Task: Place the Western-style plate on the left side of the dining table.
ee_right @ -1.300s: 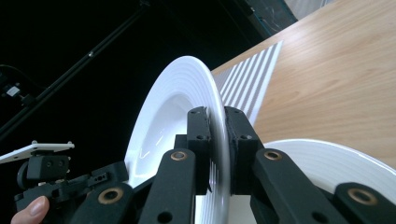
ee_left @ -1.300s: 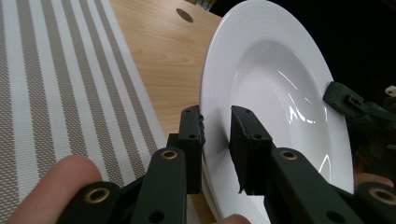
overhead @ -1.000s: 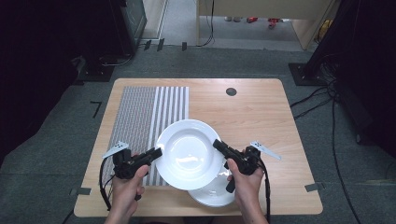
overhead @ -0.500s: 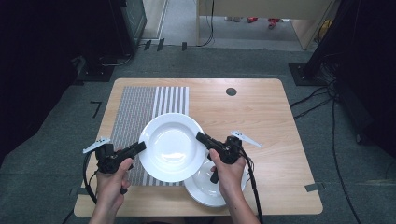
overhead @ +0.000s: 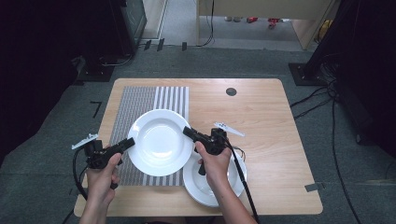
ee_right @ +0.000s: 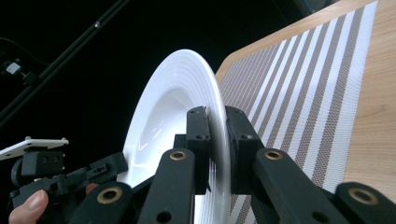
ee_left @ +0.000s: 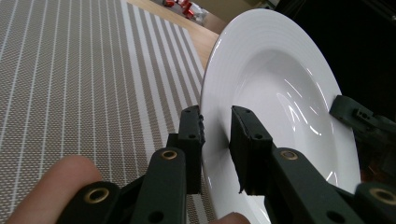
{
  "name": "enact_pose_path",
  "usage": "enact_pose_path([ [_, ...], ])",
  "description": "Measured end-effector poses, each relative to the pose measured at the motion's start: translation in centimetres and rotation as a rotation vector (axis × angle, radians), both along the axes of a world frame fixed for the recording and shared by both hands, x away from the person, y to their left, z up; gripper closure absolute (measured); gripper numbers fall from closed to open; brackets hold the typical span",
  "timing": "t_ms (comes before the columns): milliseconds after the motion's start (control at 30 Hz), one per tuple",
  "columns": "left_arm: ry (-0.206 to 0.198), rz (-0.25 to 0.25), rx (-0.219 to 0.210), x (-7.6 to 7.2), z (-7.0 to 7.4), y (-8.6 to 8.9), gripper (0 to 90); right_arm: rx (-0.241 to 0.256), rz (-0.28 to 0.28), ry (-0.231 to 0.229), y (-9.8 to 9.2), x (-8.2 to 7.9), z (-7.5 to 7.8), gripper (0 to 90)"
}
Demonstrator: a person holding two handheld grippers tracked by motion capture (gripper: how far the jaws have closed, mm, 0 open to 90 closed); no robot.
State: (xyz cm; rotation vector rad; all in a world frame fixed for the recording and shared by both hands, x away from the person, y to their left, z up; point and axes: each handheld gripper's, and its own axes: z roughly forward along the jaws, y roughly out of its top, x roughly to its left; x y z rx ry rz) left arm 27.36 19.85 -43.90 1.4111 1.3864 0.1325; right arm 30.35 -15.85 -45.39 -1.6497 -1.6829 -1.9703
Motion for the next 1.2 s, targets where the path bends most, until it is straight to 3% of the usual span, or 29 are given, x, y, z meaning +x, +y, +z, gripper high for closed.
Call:
enact_pose_path([
  [633, 0.043, 0.069, 0.003, 1.9, -1.8, 2.3, 73.9, -0.069, 0.061, 0.023, 3.0, 3.9, -0.1, 82.5],
  [900, 0.063, 0.101, 0.011, 2.8, -3.0, 3.1, 72.6, -0.129, 0.105, 0.013, 4.4, 6.1, 0.1, 82.5],
  [1200, 0.091, 0.149, 0.030, 3.7, -4.7, 3.7, 71.5, -0.167, 0.156, 0.038, 5.9, 9.0, -0.7, 82.0],
])
